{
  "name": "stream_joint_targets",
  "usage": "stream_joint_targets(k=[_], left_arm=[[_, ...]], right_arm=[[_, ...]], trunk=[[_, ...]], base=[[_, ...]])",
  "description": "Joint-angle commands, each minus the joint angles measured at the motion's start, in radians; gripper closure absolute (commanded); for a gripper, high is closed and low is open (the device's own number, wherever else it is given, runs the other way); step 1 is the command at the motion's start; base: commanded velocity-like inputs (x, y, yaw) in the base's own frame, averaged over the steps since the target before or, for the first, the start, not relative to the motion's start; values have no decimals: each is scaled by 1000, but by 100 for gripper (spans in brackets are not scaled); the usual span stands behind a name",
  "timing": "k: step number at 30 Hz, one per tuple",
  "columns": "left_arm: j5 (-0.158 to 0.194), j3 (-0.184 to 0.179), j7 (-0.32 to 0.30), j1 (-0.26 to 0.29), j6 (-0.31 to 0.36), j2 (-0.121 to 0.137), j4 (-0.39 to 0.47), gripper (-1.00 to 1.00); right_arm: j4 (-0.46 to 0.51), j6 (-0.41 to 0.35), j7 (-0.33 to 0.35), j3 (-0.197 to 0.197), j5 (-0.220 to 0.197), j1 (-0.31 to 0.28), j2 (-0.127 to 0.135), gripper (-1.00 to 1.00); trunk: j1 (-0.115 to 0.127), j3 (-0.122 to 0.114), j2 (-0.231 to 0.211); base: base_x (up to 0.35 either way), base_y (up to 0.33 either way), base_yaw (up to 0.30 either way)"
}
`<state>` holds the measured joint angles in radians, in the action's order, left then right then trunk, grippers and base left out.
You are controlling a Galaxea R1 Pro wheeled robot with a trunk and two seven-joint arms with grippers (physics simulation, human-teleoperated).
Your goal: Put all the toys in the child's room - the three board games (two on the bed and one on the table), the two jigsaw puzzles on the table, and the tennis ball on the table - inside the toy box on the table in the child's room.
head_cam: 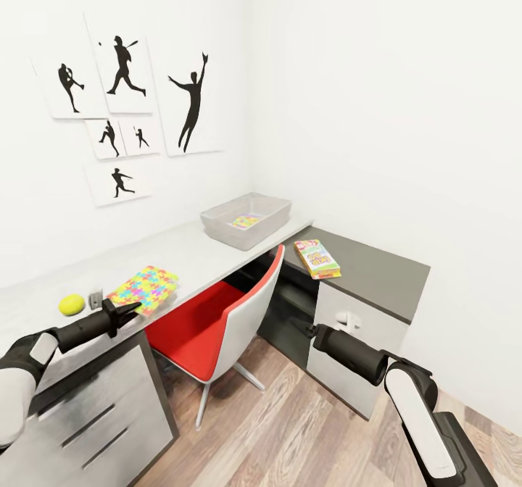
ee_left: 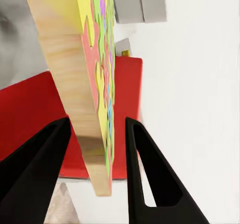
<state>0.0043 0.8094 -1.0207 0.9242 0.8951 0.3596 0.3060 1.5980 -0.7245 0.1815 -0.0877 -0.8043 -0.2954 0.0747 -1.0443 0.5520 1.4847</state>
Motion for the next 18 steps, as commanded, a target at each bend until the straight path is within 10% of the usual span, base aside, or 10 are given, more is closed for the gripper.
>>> stream_joint_targets(k=[1,10,18], left_arm=[[-3,-6,-23,1,27,0,6,100],[-9,-306,-398,1,65,5,51,100],[-9,-352,-442,-1,67,5,95,100]], right_arm=[[0,-4,3,0,2,-1,0,-100],[2,-11,1,0,2,-1,1,-100],[2,-12,3,0,1,-1,2,-100]], trunk=[[4,-2,-7],[39,-30,-70],[69,-55,-126]], base=[[0,0,0],[0,0,0],[0,0,0]])
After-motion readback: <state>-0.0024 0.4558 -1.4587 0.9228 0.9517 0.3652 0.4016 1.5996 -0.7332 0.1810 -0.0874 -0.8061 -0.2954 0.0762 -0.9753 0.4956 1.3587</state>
